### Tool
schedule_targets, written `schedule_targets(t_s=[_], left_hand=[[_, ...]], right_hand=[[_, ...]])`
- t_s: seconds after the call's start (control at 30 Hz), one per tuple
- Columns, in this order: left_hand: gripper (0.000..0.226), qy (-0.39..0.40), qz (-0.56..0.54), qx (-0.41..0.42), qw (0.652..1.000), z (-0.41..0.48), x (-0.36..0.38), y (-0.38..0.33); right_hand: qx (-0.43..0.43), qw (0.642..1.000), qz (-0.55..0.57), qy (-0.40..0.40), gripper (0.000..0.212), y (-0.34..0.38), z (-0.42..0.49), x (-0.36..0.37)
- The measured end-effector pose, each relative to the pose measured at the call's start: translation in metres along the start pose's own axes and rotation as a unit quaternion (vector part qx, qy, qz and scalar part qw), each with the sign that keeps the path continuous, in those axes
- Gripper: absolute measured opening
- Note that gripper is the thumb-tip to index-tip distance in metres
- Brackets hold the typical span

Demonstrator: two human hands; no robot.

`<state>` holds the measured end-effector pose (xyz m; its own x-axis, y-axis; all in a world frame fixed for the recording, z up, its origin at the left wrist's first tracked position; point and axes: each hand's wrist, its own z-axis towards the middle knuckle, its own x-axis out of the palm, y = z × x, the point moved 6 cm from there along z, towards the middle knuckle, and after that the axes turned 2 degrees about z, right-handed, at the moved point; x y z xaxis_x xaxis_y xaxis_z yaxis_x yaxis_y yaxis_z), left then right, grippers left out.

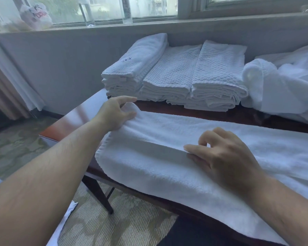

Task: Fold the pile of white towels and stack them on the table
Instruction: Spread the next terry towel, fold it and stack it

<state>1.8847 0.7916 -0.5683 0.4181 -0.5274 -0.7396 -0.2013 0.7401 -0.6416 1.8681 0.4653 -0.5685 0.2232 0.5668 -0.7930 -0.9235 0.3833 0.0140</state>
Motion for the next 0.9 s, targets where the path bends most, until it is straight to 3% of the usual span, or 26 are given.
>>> schedule_targets(t_s=[0.17,0.27,0.33,0.47,0.6,0.77,0.9], left_hand=[[0.039,-0.013,-0.022,-0.025,0.999,0.010,-0.001,0.001],[0.036,-0.009,-0.123,-0.058,0.991,0.008,0.005,0.011],[0.041,-0.017,-0.200,-0.094,0.975,0.005,0.007,0.019],[0.052,-0.040,-0.229,-0.130,0.964,0.008,0.007,0.025],[0.070,0.006,-0.138,-0.096,0.986,0.009,0.012,0.019],[0.064,-0.001,-0.004,-0.064,0.998,0.005,0.010,0.014],[0.044,-0.046,0.062,-0.044,0.996,0.000,0.008,0.012]], right_hand=[[0.050,0.999,0.010,0.010,0.011,-0.004,-0.001,0.004],[0.023,1.000,0.020,0.007,0.011,-0.001,-0.003,0.002],[0.019,1.000,0.022,-0.004,0.012,-0.001,-0.002,0.000],[0.037,0.999,0.026,0.002,0.010,-0.003,-0.002,0.000],[0.061,0.997,0.037,0.020,0.013,-0.006,-0.002,0.004],[0.067,0.996,0.057,0.029,0.014,-0.005,-0.002,0.004],[0.066,0.994,0.070,0.052,0.027,-0.006,-0.002,0.006]])
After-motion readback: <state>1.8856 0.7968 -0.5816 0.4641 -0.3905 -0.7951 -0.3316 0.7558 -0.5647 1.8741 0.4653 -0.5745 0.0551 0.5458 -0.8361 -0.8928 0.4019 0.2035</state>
